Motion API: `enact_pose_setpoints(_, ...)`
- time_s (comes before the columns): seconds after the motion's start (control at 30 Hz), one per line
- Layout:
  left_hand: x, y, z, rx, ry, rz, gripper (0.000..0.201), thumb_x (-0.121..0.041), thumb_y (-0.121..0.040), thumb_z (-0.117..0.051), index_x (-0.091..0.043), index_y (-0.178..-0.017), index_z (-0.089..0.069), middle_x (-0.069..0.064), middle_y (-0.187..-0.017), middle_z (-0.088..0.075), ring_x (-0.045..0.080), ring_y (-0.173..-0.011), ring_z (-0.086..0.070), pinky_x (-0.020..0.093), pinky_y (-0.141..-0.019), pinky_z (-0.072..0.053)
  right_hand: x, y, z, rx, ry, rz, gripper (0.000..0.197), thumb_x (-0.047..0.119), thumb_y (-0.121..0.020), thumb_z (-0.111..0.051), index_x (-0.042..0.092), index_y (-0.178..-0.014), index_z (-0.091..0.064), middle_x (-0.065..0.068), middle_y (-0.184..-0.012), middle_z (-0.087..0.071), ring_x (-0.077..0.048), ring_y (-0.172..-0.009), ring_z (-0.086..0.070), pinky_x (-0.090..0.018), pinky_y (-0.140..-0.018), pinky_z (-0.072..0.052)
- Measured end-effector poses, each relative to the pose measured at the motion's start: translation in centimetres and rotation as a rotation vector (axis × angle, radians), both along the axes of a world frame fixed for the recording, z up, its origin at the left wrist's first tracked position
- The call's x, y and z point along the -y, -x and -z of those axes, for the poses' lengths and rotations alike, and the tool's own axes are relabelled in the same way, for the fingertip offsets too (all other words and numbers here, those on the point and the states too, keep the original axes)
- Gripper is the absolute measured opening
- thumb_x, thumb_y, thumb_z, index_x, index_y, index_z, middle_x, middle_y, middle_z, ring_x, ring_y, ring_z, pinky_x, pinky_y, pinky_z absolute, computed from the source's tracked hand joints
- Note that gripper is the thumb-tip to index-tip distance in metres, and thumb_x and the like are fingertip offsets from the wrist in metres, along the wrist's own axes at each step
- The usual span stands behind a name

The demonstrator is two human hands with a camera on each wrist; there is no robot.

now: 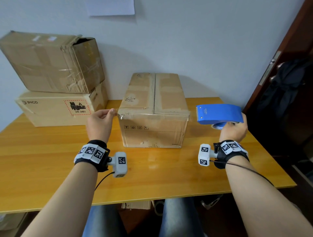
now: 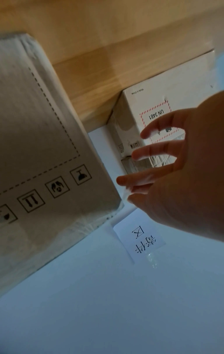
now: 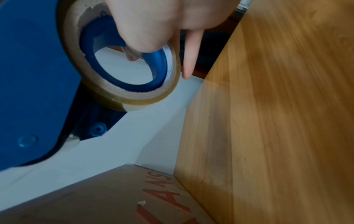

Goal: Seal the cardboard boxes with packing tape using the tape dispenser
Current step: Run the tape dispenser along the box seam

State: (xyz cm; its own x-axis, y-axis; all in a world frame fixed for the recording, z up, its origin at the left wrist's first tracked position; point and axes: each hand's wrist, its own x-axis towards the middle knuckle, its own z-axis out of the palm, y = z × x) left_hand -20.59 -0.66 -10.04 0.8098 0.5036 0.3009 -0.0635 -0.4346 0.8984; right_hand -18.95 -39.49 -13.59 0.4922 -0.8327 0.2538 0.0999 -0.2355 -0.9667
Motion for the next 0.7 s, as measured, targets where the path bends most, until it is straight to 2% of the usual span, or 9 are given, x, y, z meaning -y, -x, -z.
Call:
enact_pose_setpoints(0.1, -0.2, -0.3, 0.0, -0.081, -0.041, 0.005, 0.040, -0.048, -0.093, -0.062, -0.015, -0.113, -0.075, -0.001, -0.086, -0.072, 0.019, -0.085, -0.066, 0.032, -0.076, -0.052, 0.3, 0.2, -0.5, -0.026, 0.057, -0.001, 0.038, -0.003, -0.094, -0.051, 0.018, -0.123, -0.064, -0.001, -0.117, -0.067, -0.011, -0.095, -0.057, -0.026, -0.078, -0.044)
enact_pose_setpoints(0.2, -0.5, -0.4, -0.3, -0.195, -0.062, -0.004, 0.058, -0.048, -0.095, -0.059, -0.006, -0.135, -0.060, 0.012, -0.117, -0.070, 0.027, -0.106, -0.063, 0.039, -0.092, -0.050, 0.6, 0.3, -1.0, -0.004, 0.097, -0.009, 0.038, -0.003, -0.094, -0.052, 0.018, -0.124, -0.064, 0.001, -0.119, -0.066, -0.011, -0.099, -0.059, -0.027, -0.077, -0.045)
enact_pose_setpoints(0.23, -0.4, -0.4, -0.5, -0.205, -0.074, -0.013, 0.058, -0.045, -0.096, -0.058, -0.005, -0.138, -0.057, 0.012, -0.126, -0.067, 0.028, -0.113, -0.061, 0.040, -0.097, -0.048, 0.7, 0.3, -1.1, 0.003, 0.109, -0.011, 0.039, -0.004, -0.093, -0.051, 0.017, -0.123, -0.064, 0.000, -0.118, -0.067, -0.012, -0.100, -0.059, -0.028, -0.077, -0.046)
enact_pose_setpoints(0.3, 0.1, -0.2, -1.7, -0.134, -0.099, -0.037, 0.051, -0.034, -0.097, -0.058, -0.006, -0.139, -0.053, 0.008, -0.133, -0.062, 0.027, -0.122, -0.057, 0.039, -0.100, -0.045, 0.8, 0.5, -1.4, 0.014, 0.136, -0.009, 0.041, -0.006, -0.091, -0.049, 0.016, -0.121, -0.064, -0.001, -0.118, -0.067, -0.010, -0.100, -0.058, -0.027, -0.076, -0.045)
enact_pose_setpoints(0.37, 1.3, -0.1, -3.4, 0.001, -0.118, -0.055, 0.043, -0.022, -0.095, -0.058, -0.011, -0.136, -0.054, 0.003, -0.133, -0.060, 0.021, -0.123, -0.055, 0.037, -0.102, -0.045, 0.9, 0.7, -1.7, 0.011, 0.169, -0.009, 0.043, -0.009, -0.089, -0.047, 0.015, -0.120, -0.064, -0.001, -0.119, -0.066, -0.010, -0.101, -0.058, -0.024, -0.075, -0.043)
enact_pose_setpoints(0.43, 3.4, 0.2, -5.2, 0.139, -0.223, -0.047, 0.036, -0.016, -0.090, -0.057, -0.017, -0.126, -0.061, -0.002, -0.125, -0.063, 0.019, -0.119, -0.055, 0.037, -0.102, -0.044, 0.9, 0.8, -1.9, 0.007, 0.198, -0.011, 0.045, -0.009, -0.088, -0.047, 0.017, -0.121, -0.064, 0.000, -0.120, -0.066, -0.014, -0.107, -0.061, -0.023, -0.076, -0.043)
enact_pose_setpoints(0.5, 6.5, 0.6, -6.6, 0.246, -0.334, 0.075, 0.029, -0.013, -0.088, -0.057, -0.021, -0.114, -0.067, -0.007, -0.112, -0.068, 0.016, -0.108, -0.060, 0.034, -0.096, -0.047, 1.2, 0.9, -2.1, -0.011, 0.222, -0.008, 0.045, -0.008, -0.089, -0.048, 0.020, -0.121, -0.063, 0.002, -0.122, -0.066, -0.018, -0.110, -0.062, -0.025, -0.077, -0.044)
enact_pose_setpoints(0.6, 11.9, 1.2, -7.6, 0.238, -0.455, 0.480, 0.026, -0.008, -0.092, -0.058, -0.023, -0.107, -0.072, -0.010, -0.104, -0.072, 0.005, -0.096, -0.064, 0.020, -0.088, -0.051, 1.6, 1.2, -2.2, -0.050, 0.270, -0.003, 0.043, -0.005, -0.091, -0.049, 0.024, -0.119, -0.062, 0.003, -0.121, -0.066, -0.024, -0.110, -0.063, -0.030, -0.076, -0.046)
enact_pose_setpoints(0.7, 16.6, 0.7, -6.8, 0.111, -0.585, 0.800, 0.029, -0.009, -0.092, -0.056, -0.023, -0.112, -0.073, -0.004, -0.118, -0.071, 0.012, -0.109, -0.064, 0.033, -0.097, -0.051, 1.6, 1.5, -2.4, -0.071, 0.301, 0.002, 0.041, -0.004, -0.091, -0.047, 0.023, -0.118, -0.061, 0.001, -0.121, -0.066, -0.028, -0.108, -0.063, -0.032, -0.075, -0.047)
